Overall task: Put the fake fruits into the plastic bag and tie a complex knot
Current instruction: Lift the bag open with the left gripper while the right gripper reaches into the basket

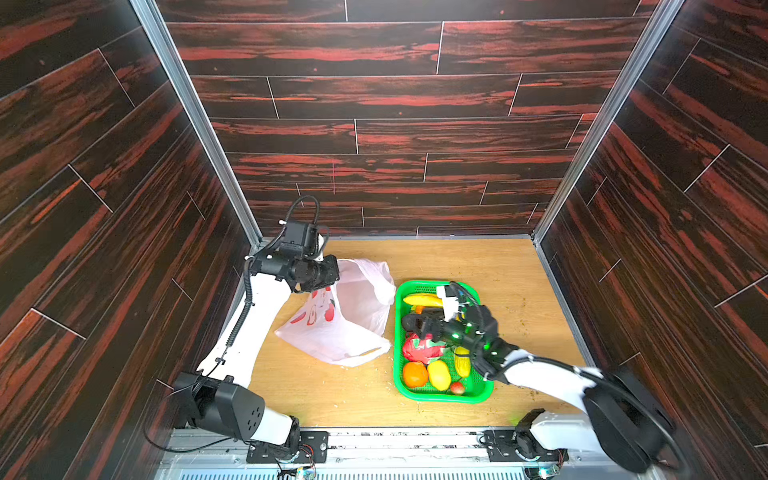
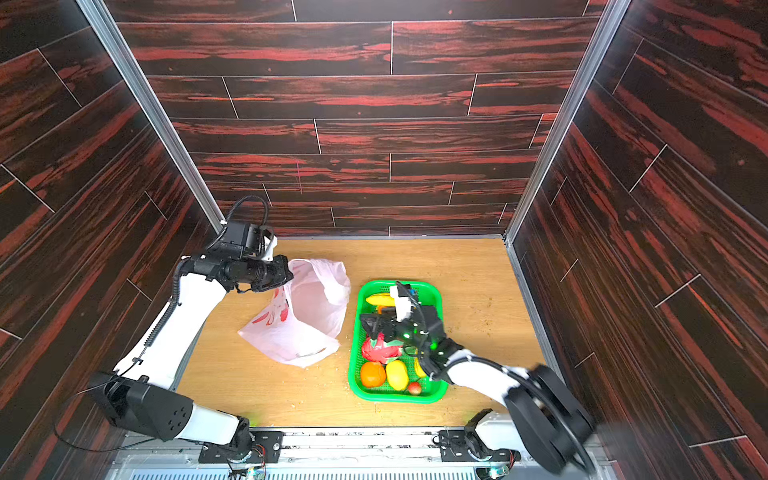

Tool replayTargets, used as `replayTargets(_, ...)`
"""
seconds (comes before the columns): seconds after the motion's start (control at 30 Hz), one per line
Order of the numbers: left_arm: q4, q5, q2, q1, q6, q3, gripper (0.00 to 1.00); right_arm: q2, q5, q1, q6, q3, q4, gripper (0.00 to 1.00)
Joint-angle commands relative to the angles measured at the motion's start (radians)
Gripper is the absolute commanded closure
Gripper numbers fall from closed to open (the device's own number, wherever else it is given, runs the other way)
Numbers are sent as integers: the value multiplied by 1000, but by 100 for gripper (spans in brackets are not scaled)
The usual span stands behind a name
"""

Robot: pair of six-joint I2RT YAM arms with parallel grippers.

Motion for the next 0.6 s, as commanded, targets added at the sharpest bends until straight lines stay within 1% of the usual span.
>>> replayTargets(0.0,3,47,-36,-2,-31,-26,100,85,44,40,57,50,208,1)
replayTargets(0.13,6,60,-44,-1,-37,-39,100,180,40,85,71,72,289,1)
replayTargets(0.23,9,65,-51,-1,-41,-49,100,229,50,108,73,93,307,1)
replayTargets(0.3,17,74,-59,-1,-44,-57,100,262,86,112,88,114,309,1)
replayTargets(0.4,12,77,-76,-1,-43,-57,100,289,172,110,101,142,306,1)
replayTargets(0.5,2,66,-99,-1,-43,-46,100,303,222,110,83,196,247,6)
replayTargets(0.53,2,64,-108,-2,-42,-45,100,305,228,110,76,209,234,9)
replayTargets(0.57,-6,64,-116,-1,-42,-39,100,304,234,107,70,221,221,14)
